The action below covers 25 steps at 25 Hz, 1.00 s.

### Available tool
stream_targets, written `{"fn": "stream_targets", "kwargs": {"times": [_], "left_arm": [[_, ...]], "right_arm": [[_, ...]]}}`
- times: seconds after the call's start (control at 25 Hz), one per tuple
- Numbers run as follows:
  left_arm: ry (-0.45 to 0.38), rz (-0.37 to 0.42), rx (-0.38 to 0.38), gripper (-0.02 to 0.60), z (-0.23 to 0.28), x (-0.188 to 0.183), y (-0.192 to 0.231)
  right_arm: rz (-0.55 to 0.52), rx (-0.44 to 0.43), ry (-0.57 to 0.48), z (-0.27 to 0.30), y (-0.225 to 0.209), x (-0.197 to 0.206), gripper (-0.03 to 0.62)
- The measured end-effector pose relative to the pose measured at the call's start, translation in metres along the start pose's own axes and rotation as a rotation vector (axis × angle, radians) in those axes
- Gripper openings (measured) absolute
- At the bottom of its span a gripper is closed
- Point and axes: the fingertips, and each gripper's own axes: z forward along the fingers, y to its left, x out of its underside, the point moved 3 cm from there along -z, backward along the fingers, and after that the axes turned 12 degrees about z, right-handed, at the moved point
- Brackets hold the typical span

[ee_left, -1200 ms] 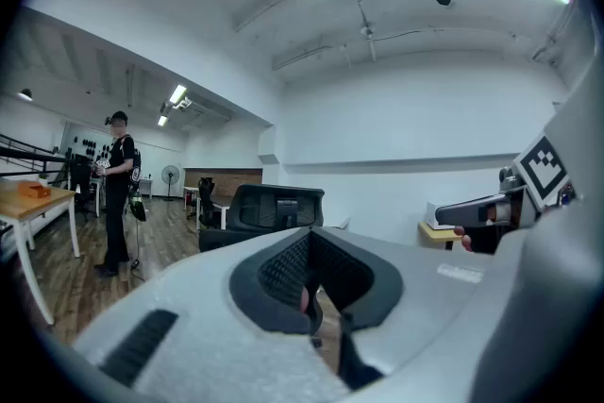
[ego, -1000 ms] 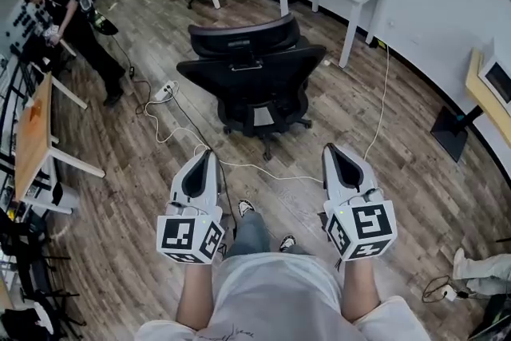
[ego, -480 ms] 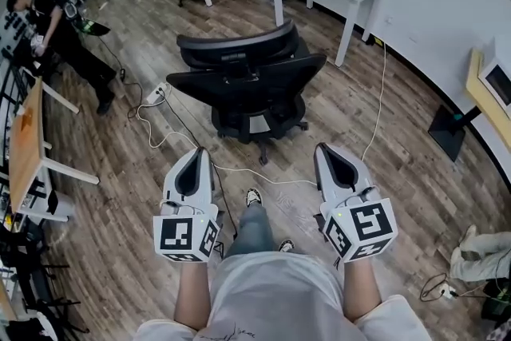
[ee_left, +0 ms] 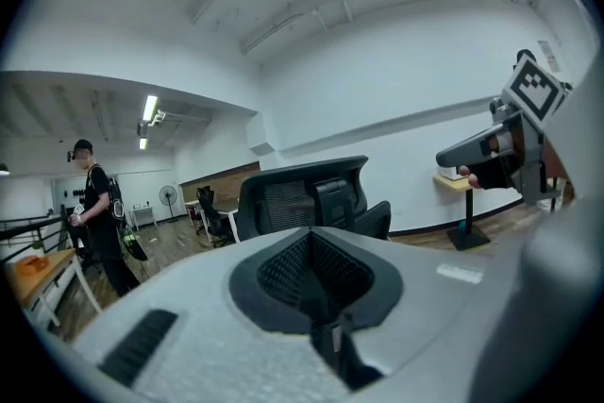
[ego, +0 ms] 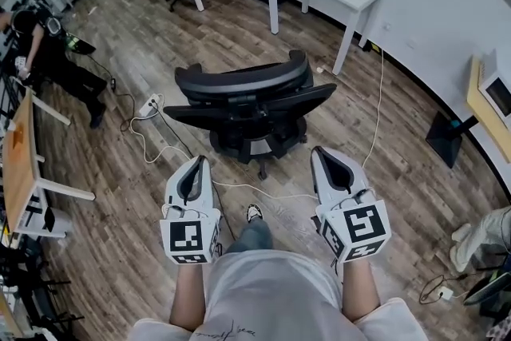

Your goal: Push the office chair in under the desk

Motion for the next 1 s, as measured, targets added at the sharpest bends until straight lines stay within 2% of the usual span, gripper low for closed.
{"fn": "stream_targets", "kwargs": {"times": [0.2,0.36,0.52,0.64,0.84,1.0], "left_arm": [[0.031,0.055,0.025,0.004,0.041,0.014,0.033],[0.057,0.162,0.066,0.014,0.074,0.028,0.050],[0.095,0.271,0.131,0.071,0.102,0.050,0.063],[0.107,0.403,0.157,0.103,0.118,0.061,0.070],[0.143,0.677,0.235,0.157,0.140,0.078,0.069],[0.202,0.801,0.301,0.161,0.151,0.094,0.067]], "right_arm": [[0.003,0.038,0.005,0.048,-0.005,-0.006,0.015],[-0.008,0.081,0.011,0.084,-0.010,-0.005,0.056],[-0.079,0.105,0.076,0.120,-0.008,0.005,0.076],[-0.181,0.122,0.141,0.140,-0.008,0.015,0.086],[-0.434,0.153,0.275,0.165,-0.019,0.032,0.120],[-0.663,0.197,0.372,0.181,-0.036,0.037,0.135]]}}
